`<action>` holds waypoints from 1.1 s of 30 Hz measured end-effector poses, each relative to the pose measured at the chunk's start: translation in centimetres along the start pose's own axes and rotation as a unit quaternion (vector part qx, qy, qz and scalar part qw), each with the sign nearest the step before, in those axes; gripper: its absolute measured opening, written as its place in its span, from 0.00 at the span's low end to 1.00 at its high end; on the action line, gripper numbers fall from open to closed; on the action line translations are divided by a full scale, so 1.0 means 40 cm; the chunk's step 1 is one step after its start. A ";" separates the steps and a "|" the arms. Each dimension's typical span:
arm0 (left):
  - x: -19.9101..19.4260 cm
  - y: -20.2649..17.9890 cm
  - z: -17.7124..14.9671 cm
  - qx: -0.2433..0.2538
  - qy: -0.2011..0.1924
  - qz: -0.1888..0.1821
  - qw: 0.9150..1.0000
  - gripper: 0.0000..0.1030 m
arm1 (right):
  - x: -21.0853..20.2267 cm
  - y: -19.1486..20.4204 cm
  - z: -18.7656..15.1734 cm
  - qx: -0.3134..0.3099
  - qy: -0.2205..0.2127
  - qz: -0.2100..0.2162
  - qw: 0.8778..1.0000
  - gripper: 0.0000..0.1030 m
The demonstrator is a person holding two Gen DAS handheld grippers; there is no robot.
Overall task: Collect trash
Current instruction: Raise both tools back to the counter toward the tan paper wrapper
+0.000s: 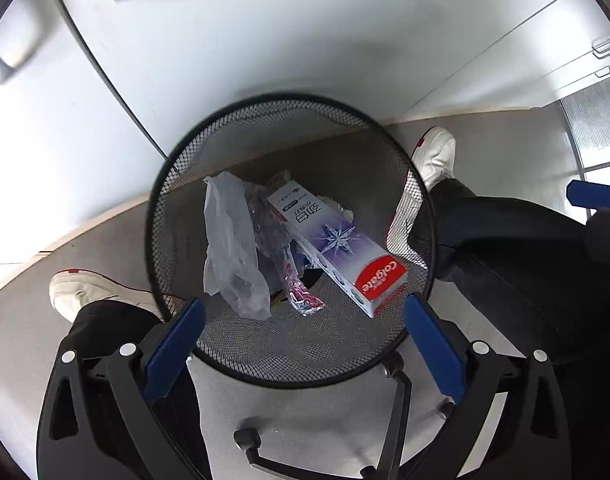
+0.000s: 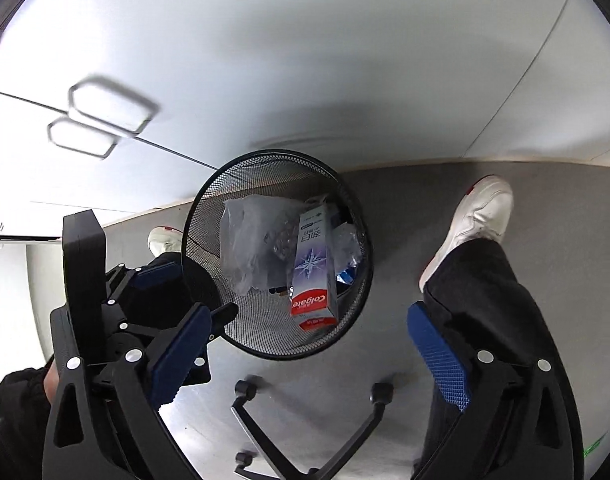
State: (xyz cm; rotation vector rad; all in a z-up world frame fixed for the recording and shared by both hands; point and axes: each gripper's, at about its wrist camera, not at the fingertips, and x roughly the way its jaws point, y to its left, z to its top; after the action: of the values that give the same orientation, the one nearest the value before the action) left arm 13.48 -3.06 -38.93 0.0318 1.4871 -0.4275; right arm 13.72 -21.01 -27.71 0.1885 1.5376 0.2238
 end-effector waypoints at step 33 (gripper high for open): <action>-0.959 -0.179 -0.197 0.005 -0.377 0.076 0.923 0.96 | -0.912 0.207 -0.225 -0.129 -0.316 0.021 0.940 0.96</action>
State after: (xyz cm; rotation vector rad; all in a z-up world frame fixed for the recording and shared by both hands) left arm 2.92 2.36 -0.91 -0.0100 0.7127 -0.2725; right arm 3.79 -22.71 9.42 0.0715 0.8555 0.3567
